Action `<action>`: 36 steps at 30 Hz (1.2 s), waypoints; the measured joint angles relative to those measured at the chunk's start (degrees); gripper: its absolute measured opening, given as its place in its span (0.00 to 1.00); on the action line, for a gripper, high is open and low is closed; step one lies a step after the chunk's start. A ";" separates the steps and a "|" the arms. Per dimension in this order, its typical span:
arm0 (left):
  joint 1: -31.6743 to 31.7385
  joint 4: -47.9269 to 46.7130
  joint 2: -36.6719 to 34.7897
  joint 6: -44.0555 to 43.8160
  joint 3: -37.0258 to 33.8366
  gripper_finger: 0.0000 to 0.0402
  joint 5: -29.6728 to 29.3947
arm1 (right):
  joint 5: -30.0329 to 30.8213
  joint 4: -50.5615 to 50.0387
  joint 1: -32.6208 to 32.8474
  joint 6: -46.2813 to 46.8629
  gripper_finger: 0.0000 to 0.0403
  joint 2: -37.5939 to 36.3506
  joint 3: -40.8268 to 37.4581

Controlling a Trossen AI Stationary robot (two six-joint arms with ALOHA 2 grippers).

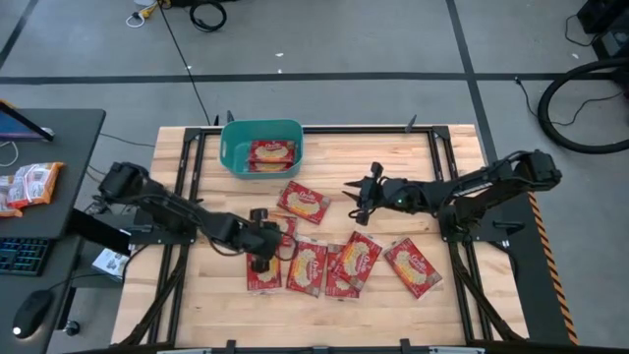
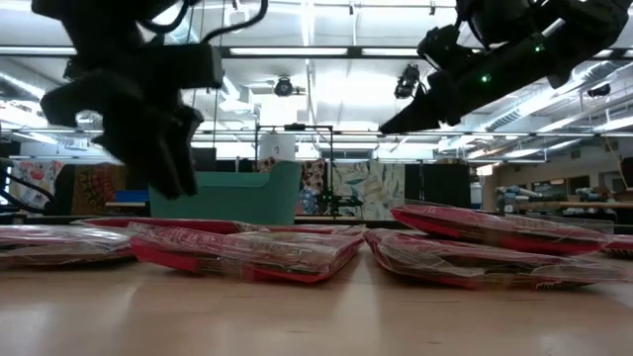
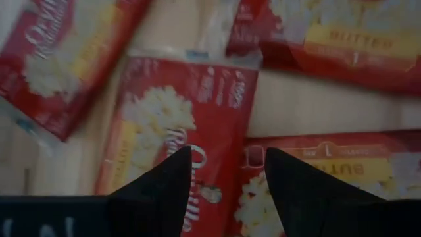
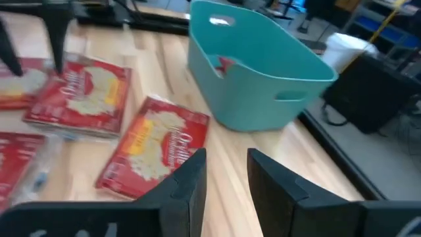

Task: Sort popcorn bags into baskets
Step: Put the red popcorn bag into the green bin

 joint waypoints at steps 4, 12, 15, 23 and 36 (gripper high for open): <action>-2.50 -0.52 2.99 -0.58 0.00 0.49 -3.92 | 0.37 0.34 0.55 -0.22 0.28 -0.50 0.02; -4.97 -1.97 6.05 1.15 -0.02 0.48 -11.03 | 0.39 0.30 0.73 0.85 0.28 -0.50 0.02; -5.05 -1.78 7.56 1.17 0.02 0.48 -11.31 | 0.39 0.27 1.01 0.90 0.28 -0.50 0.02; -4.75 -1.55 9.65 1.11 0.16 0.45 -14.08 | 0.09 0.26 1.14 1.75 0.28 -0.50 0.02; -4.55 -2.68 9.45 1.32 0.09 0.02 -13.02 | 0.42 -0.13 1.36 1.94 0.28 -0.50 0.02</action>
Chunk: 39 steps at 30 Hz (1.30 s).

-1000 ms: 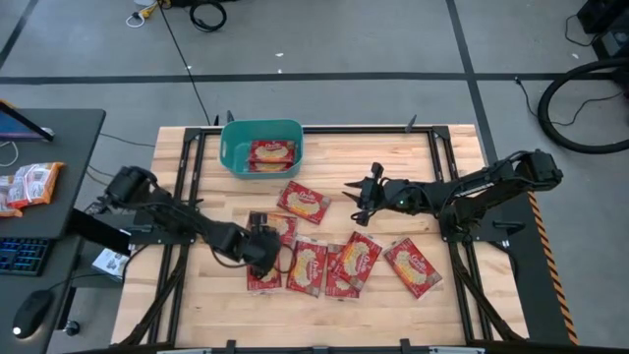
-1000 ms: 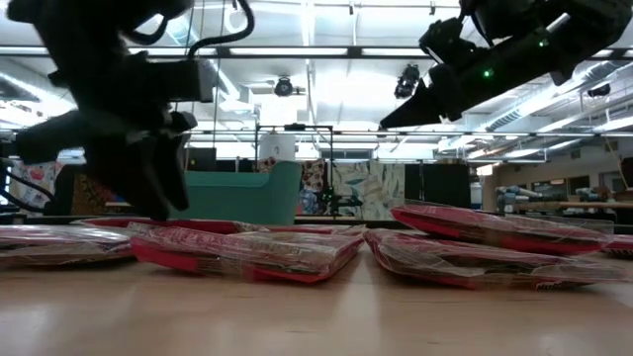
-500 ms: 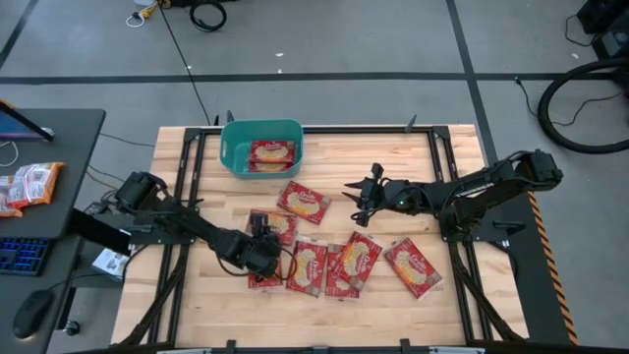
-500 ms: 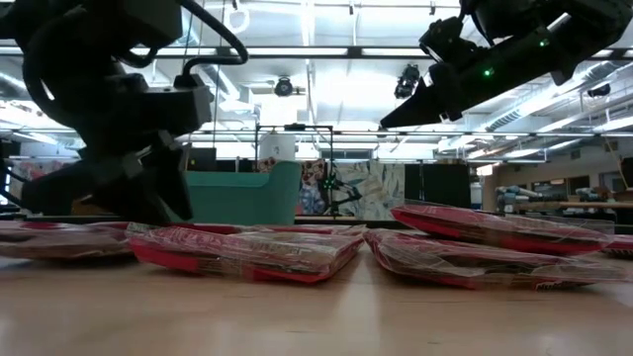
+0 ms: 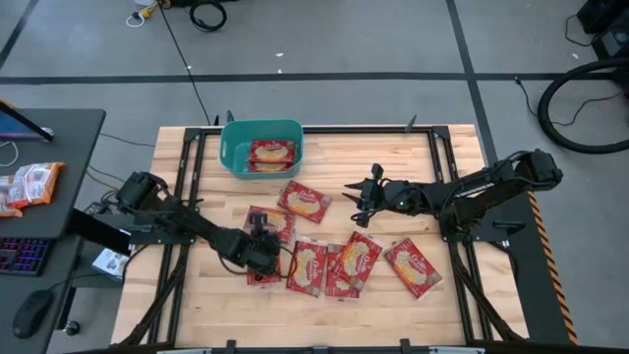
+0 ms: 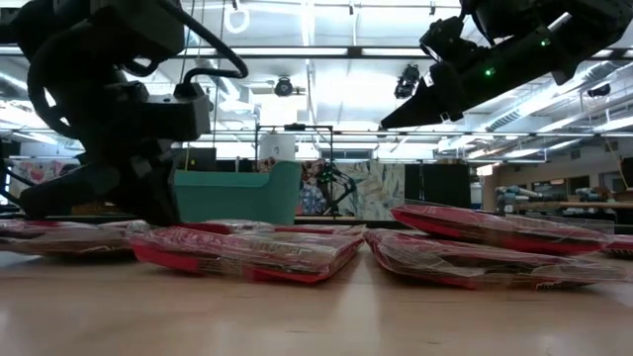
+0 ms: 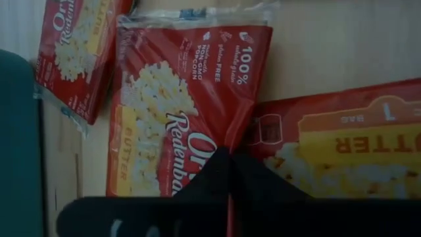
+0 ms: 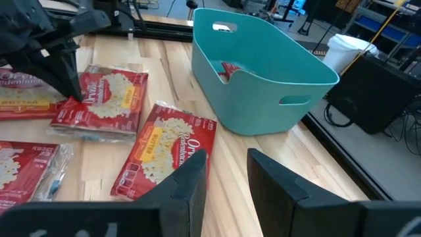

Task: Sort popcorn bags into baskets
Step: Put the red popcorn bag into the green bin

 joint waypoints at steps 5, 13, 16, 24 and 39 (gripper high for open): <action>2.28 -7.09 -2.31 2.00 3.69 0.01 2.80 | 0.15 -0.01 0.00 -0.14 0.28 0.00 0.00; 9.00 -19.58 -7.00 4.48 10.36 0.01 6.08 | 0.50 -0.27 0.00 -0.06 0.28 0.02 0.00; 11.23 -24.67 -8.34 6.76 14.05 0.00 5.87 | 1.60 -0.45 -0.01 -0.24 0.28 0.02 0.00; 17.37 -34.82 -12.07 12.40 23.57 0.00 -0.97 | 1.67 -0.97 0.00 -0.21 0.28 0.02 0.00; 34.06 -24.49 -13.54 29.13 21.19 0.00 -5.59 | 1.14 -1.15 -0.01 -0.17 0.28 0.02 0.00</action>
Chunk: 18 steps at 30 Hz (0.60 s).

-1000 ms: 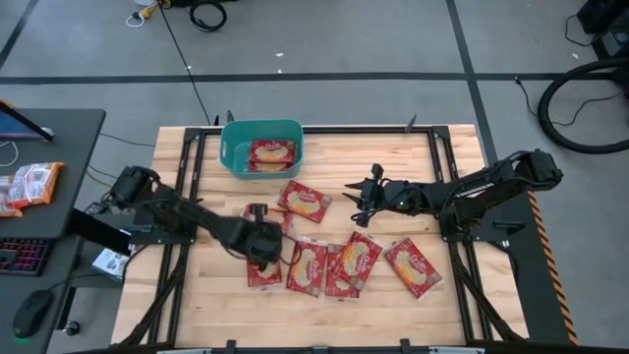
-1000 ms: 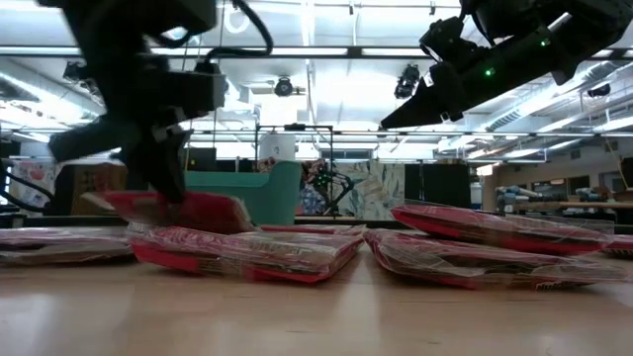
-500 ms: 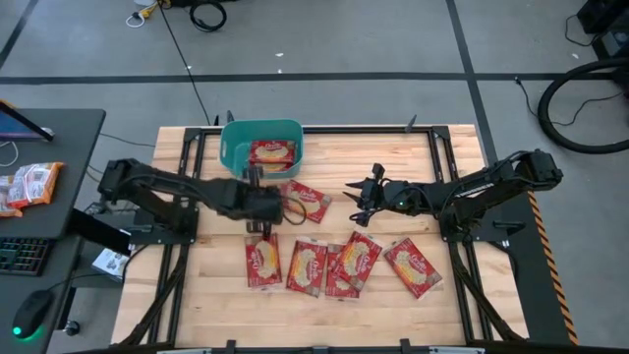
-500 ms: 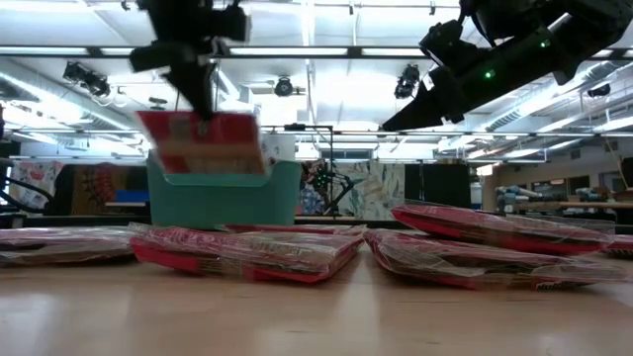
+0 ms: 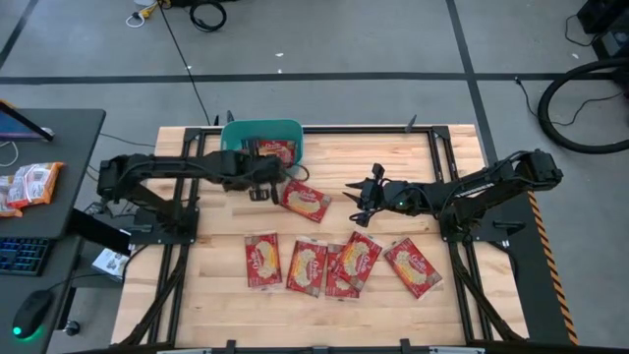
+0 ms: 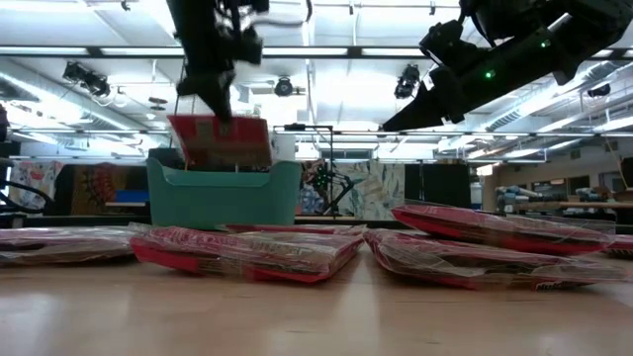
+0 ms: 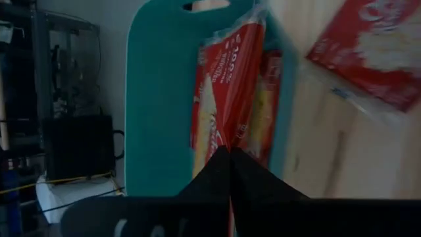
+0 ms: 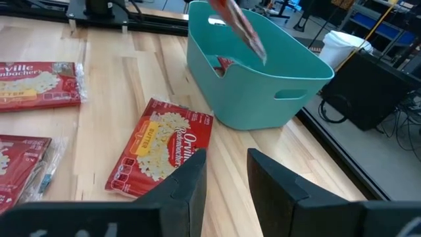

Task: Sort popcorn bags into baskets
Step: Put the red popcorn bag into the green bin

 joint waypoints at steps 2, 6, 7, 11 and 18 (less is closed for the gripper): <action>2.91 4.64 0.00 3.37 -2.40 0.00 1.10 | -0.11 -0.04 0.01 0.00 0.28 0.00 0.00; 8.56 13.20 0.02 9.16 -7.06 0.00 3.28 | -0.11 -0.09 0.01 -0.11 0.28 0.00 0.00; 9.74 15.31 0.02 10.35 -7.96 0.00 3.36 | -0.09 -0.10 0.01 -0.23 0.28 0.00 0.00; 13.66 22.37 0.02 14.11 -10.85 0.00 7.97 | -0.11 -0.12 0.01 -0.26 0.28 0.00 0.00; 15.28 25.67 0.02 16.70 -13.98 0.11 10.10 | -0.09 -0.17 0.01 -0.24 0.28 0.00 0.00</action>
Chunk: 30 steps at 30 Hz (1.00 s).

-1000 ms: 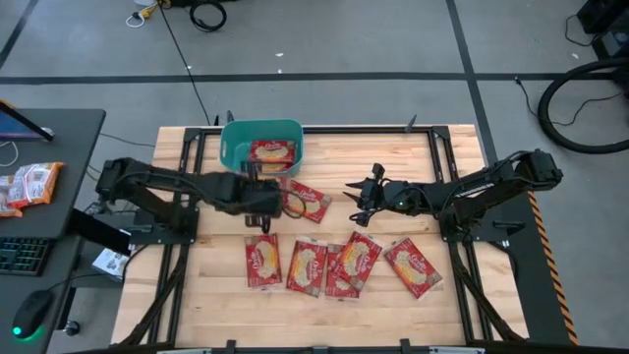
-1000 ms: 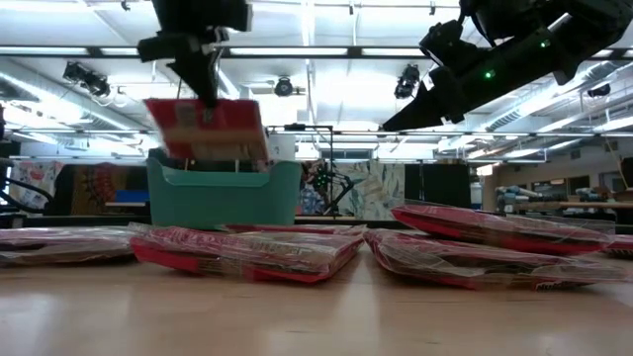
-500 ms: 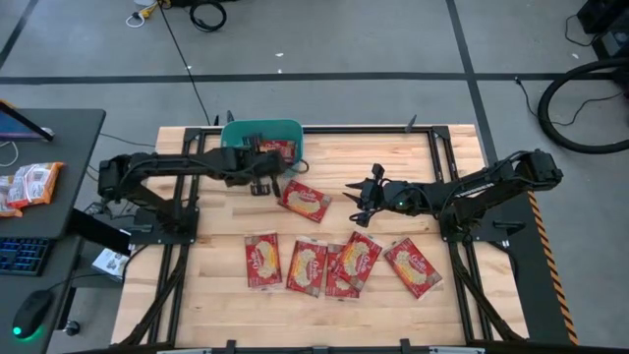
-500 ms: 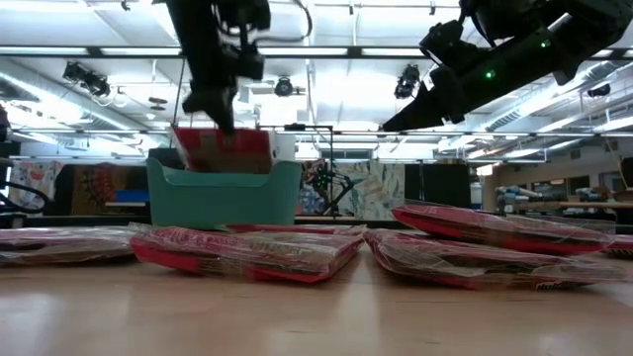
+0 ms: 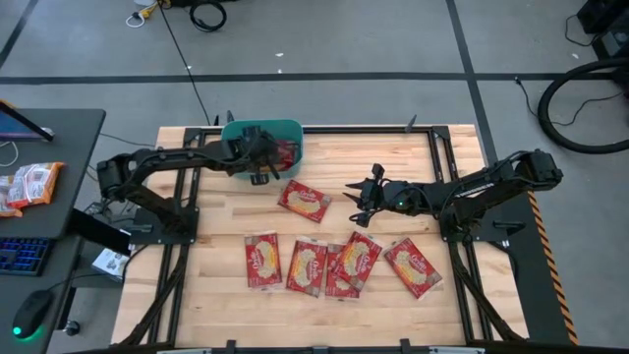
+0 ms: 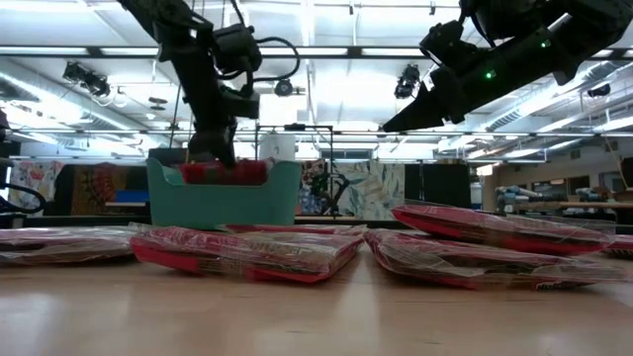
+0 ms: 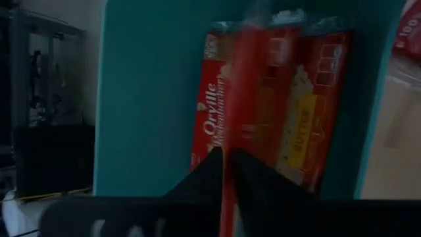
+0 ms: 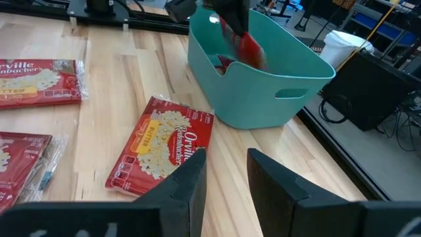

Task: Sort popcorn bags into baskets
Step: Put the red popcorn bag into the green bin

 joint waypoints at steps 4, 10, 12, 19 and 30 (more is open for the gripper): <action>-1.51 -1.46 0.00 0.01 1.75 0.26 -3.61 | -0.01 0.02 -0.01 0.00 0.28 0.00 0.00; -3.17 -6.10 0.00 -3.53 6.62 0.40 6.47 | -0.02 0.09 0.00 0.14 0.28 0.00 0.00; -4.05 -5.87 -0.02 -5.68 7.21 0.40 14.37 | -0.02 0.09 0.00 0.39 0.28 0.00 0.00; -12.46 0.23 2.60 -8.59 7.15 0.41 13.54 | -0.02 0.09 -0.02 0.42 0.28 0.00 0.00; -20.87 3.98 12.35 -10.68 7.27 0.41 10.05 | -0.02 0.50 -0.02 0.35 0.28 0.01 0.00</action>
